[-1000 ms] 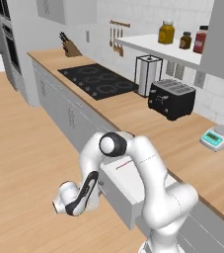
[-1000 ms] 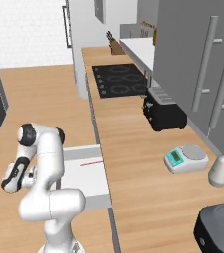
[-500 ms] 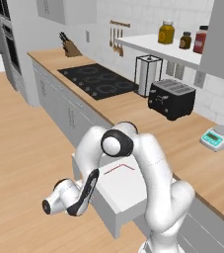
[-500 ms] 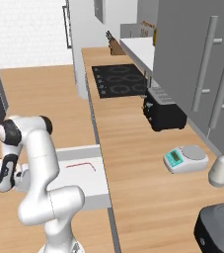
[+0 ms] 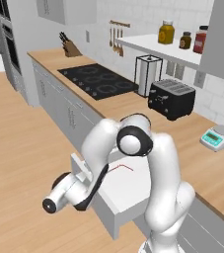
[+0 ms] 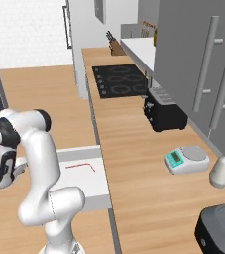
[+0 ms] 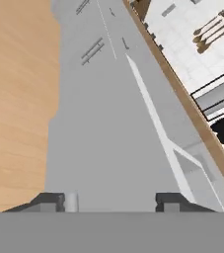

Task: Take a straw from the drawer in front and place it inside the glass cup on the dining counter.

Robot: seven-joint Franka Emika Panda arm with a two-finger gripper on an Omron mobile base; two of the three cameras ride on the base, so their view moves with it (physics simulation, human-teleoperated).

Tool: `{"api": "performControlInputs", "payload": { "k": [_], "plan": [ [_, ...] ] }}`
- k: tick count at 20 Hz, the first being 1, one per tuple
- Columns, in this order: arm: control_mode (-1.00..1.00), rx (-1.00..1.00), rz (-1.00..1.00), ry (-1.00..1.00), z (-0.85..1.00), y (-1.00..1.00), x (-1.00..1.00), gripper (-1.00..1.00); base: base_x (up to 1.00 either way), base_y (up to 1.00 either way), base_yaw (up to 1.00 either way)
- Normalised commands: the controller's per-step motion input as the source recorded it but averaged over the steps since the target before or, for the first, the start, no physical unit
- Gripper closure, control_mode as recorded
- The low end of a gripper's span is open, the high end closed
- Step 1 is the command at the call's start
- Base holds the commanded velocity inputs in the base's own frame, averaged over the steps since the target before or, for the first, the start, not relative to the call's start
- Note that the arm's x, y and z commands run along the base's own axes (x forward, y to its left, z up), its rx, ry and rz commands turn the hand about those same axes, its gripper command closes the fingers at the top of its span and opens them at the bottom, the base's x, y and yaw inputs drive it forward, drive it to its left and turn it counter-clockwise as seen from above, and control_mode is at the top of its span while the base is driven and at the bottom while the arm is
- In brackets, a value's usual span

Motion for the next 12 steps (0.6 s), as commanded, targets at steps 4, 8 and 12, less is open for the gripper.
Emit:
{"api": "performControlInputs", "payload": {
  "k": [4, 8, 12],
  "plan": [
    [-1.00, 0.08, -0.10, -0.25, 1.00, 0.39, 0.00, -1.00, 0.00, 0.00, 0.00],
    [-1.00, 0.10, -0.09, 0.26, 1.00, 0.10, 0.00, -1.00, 0.00, 0.00, 0.00],
    [-1.00, 0.20, -0.05, 0.60, 1.00, -0.35, -0.05, -1.00, 0.00, 0.00, 0.00]
  ]
}}
